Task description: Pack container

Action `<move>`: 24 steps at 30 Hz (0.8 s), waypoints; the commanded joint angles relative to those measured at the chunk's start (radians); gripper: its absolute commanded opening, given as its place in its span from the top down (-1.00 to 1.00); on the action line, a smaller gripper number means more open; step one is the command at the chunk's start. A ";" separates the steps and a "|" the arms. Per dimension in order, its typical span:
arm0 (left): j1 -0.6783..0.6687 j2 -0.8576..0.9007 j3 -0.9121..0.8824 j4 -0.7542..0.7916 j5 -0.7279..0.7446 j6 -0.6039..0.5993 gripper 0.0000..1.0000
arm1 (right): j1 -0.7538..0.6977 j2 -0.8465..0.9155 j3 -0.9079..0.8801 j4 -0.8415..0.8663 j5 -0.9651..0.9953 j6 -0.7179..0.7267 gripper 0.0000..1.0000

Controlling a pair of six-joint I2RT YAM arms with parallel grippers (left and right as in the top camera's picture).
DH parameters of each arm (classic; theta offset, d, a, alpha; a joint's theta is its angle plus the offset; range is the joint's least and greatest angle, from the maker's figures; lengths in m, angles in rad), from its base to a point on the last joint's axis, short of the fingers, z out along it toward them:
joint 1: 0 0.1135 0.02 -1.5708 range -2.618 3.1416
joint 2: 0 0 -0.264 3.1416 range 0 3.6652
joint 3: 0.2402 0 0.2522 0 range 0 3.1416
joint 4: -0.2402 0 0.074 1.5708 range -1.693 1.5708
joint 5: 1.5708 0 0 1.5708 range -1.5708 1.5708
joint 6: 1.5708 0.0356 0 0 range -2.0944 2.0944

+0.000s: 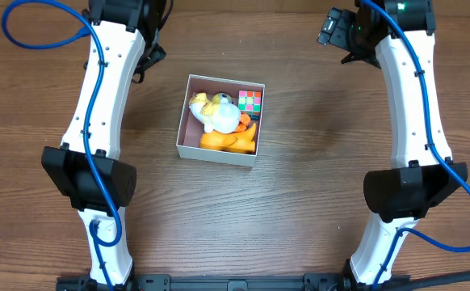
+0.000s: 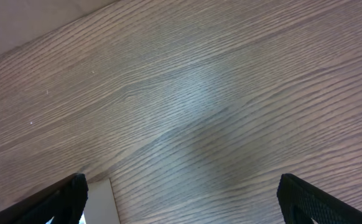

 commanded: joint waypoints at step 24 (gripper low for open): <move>-0.009 -0.164 0.021 0.026 0.187 0.018 -1.00 | 0.003 -0.008 0.013 0.004 0.006 0.009 -1.00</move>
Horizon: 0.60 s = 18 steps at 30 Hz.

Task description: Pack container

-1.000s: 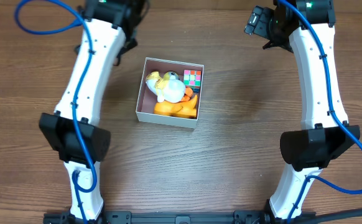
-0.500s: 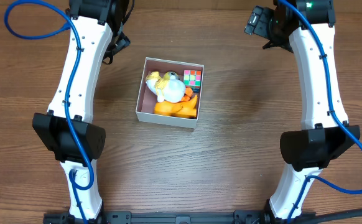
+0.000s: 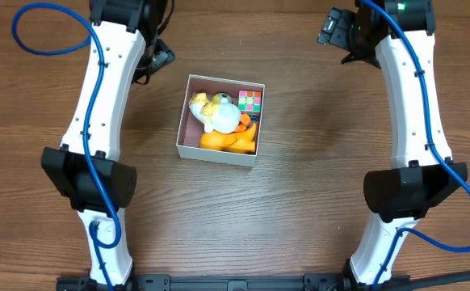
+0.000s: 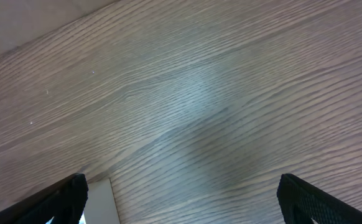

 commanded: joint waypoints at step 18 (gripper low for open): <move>0.020 -0.923 -0.864 0.690 -0.077 0.093 -1.00 | 0.003 -0.008 0.013 0.005 0.006 0.009 -1.00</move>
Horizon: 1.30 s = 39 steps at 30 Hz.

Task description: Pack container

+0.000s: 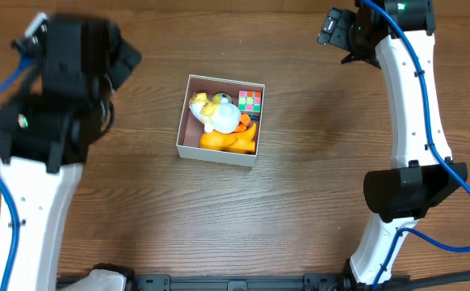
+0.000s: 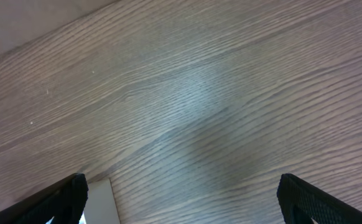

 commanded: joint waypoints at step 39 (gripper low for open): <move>0.246 -1.342 -1.450 0.394 0.445 0.851 -1.00 | 0.003 -0.008 0.013 0.004 0.005 0.009 -1.00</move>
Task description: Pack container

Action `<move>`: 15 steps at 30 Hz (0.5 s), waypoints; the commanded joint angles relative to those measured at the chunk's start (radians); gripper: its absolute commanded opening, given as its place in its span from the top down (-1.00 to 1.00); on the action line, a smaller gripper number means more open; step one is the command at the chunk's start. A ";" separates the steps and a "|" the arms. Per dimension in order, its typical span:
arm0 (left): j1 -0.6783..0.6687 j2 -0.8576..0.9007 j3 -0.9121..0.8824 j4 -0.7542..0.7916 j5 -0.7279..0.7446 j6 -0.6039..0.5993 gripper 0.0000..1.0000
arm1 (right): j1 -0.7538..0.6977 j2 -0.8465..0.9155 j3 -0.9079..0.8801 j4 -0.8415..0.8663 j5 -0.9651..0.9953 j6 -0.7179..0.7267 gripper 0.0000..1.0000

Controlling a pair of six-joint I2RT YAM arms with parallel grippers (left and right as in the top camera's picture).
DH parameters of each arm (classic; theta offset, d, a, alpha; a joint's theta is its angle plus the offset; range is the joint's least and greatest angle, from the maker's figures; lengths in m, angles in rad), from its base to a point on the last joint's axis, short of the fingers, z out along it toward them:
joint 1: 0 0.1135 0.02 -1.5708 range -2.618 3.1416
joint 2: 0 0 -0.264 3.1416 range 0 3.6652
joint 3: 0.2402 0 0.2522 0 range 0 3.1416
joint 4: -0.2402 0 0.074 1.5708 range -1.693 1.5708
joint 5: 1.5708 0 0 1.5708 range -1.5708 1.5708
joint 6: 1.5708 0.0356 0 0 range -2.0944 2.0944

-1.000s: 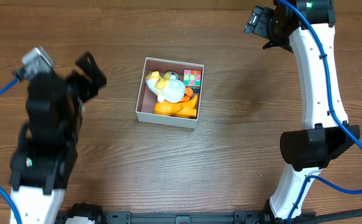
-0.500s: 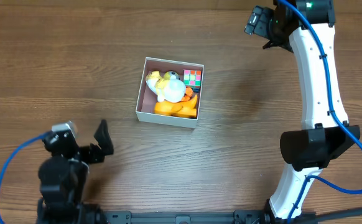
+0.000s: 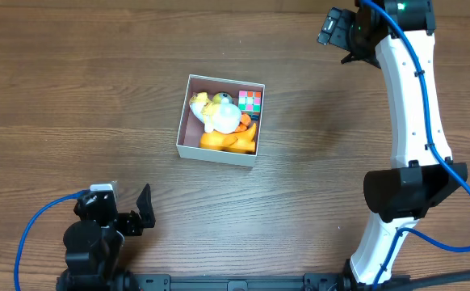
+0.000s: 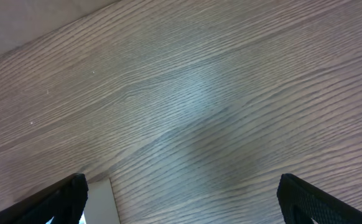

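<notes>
A white open box (image 3: 185, 121) stands in the middle of the wooden table. Inside it lie a yellow-and-white plush toy (image 3: 216, 113), an orange toy (image 3: 227, 141) beneath it and a coloured puzzle cube (image 3: 250, 100). My right gripper (image 4: 181, 202) hangs open over bare wood at the far right, up and to the right of the box, with nothing between its fingers (image 4: 305, 199). A corner of the box (image 4: 100, 202) shows beside its left finger. My left gripper (image 3: 138, 217) sits folded back at the front left, far from the box.
The right arm (image 3: 409, 113) runs down the right side of the table to its base (image 3: 413, 194). A blue cable (image 3: 45, 222) loops beside the folded left arm at the front edge.
The left arm, blurred and high over the table's left side before, now sits folded at the front left edge. The right arm and the box's contents are unchanged.
The left arm first stretched along the left side with its gripper at the far edge beside the box. It shifted slightly, then showed blurred and large over the left side, and now is folded at the front. The right gripper stayed open and still throughout.
</notes>
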 commanded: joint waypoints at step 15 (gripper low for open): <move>0.005 -0.016 -0.009 -0.190 -0.071 0.028 -1.00 | 0.003 -0.008 0.013 0.005 0.005 0.008 -1.00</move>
